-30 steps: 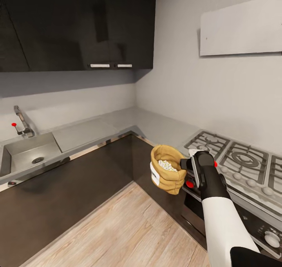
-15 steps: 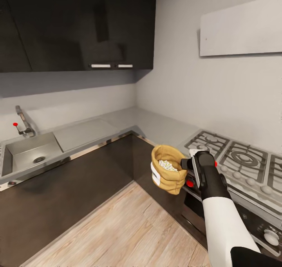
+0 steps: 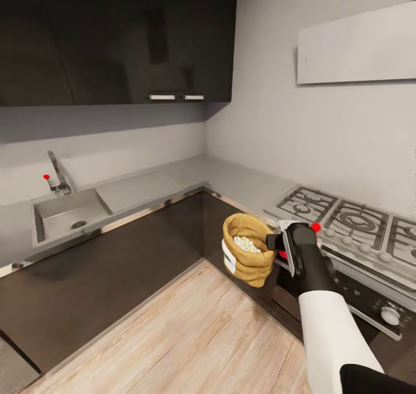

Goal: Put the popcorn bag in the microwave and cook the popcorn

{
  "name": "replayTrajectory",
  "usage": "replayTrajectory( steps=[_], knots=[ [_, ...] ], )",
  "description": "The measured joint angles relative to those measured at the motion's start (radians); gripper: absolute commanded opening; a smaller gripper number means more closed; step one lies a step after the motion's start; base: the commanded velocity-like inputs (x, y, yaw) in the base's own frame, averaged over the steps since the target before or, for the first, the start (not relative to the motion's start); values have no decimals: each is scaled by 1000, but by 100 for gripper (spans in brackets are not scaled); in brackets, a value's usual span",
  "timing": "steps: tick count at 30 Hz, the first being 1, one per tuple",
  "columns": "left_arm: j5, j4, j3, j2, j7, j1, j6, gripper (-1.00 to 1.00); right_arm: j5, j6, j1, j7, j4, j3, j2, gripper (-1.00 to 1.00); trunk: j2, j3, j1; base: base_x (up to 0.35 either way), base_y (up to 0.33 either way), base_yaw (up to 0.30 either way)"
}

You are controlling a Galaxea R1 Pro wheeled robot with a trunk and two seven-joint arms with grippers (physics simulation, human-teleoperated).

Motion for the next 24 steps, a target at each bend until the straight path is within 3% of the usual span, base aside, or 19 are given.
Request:
replayTrajectory(
  steps=[14,24],
  knots=[
    [0,0,0,-1,0,0,0,100,-4,0,0,-1,35,-1,-3,-100,0,0,0,-309,138,0],
    [0,0,0,0,0,0,0,100,6,0,0,-1,33,-1,-3,-100,0,15,0,-317,112,0]
  ],
)
